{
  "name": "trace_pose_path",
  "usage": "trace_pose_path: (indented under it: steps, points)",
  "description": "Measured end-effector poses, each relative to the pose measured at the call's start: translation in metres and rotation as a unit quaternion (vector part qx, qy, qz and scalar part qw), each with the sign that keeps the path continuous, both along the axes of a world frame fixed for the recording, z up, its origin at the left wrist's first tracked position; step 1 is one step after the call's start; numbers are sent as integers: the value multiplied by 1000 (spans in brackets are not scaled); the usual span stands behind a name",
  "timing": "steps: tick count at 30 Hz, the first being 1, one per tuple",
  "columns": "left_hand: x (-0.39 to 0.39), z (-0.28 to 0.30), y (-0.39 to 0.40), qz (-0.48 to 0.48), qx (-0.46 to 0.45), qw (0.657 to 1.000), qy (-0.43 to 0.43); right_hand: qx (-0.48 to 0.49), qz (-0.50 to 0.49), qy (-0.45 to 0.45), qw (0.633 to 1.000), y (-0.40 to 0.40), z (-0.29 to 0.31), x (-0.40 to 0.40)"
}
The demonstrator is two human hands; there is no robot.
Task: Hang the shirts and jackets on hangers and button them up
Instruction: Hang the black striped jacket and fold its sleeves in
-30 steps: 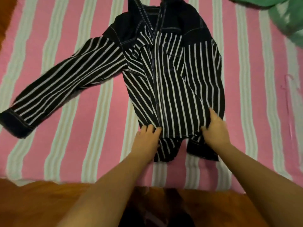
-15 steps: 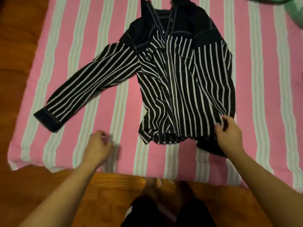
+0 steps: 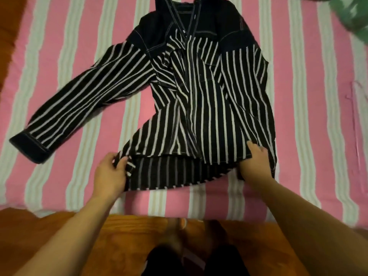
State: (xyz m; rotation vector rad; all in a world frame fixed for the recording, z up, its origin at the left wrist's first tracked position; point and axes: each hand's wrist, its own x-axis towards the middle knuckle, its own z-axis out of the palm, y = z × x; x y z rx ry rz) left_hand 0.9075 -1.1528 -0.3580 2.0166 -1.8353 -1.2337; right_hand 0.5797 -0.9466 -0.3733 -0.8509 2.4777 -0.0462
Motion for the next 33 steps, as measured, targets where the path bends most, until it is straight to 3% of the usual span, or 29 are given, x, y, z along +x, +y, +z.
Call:
trace_pose_path:
  steps: [3, 6, 8, 10, 12, 14, 16, 19, 22, 23, 25, 28, 30, 33]
  points:
    - [58, 1, -19, 28, 18, 991, -131, 84, 153, 144, 974, 55, 22, -29]
    - [79, -5, -17, -54, 159, 963, -212, 182, 114, 186, 959, 135, 49, -46]
    - [67, -9, -3, -104, 132, 949, -268, 154, 59, 144, 976, 152, 46, -33]
    - [44, -5, 13, -122, -18, 950, -285, 44, 96, 124, 987, 127, 26, -2]
    - [21, -1, 28, -194, -111, 945, -239, -41, 113, 40, 992, 74, 6, 32]
    - [8, -6, 38, -277, -95, 928, -230, -51, 43, -59, 996, 21, -10, 64]
    - [6, -19, 35, -294, -53, 916, -268, -8, -84, -112, 990, -18, -25, 82]
    - [17, -34, 17, -219, -25, 939, -263, -9, -103, -108, 989, -56, -32, 95]
    - [24, -29, -4, -146, -10, 968, -206, -135, -118, -173, 969, -59, -15, 97]
    - [26, -26, -5, -147, -3, 967, -206, -143, -125, -167, 968, -48, -10, 91]
    - [34, -18, -3, -223, -15, 946, -236, -110, -88, -66, 988, -10, 1, 68]
    - [44, -8, 16, -374, -38, 895, -239, 30, -1, 73, 997, 68, 25, 23]
    - [47, -2, 31, -412, -18, 884, -219, 91, -2, 90, 992, 110, 45, -1]
    - [51, -1, 43, -461, -41, 844, -272, 140, -4, 127, 982, 133, 56, -11]
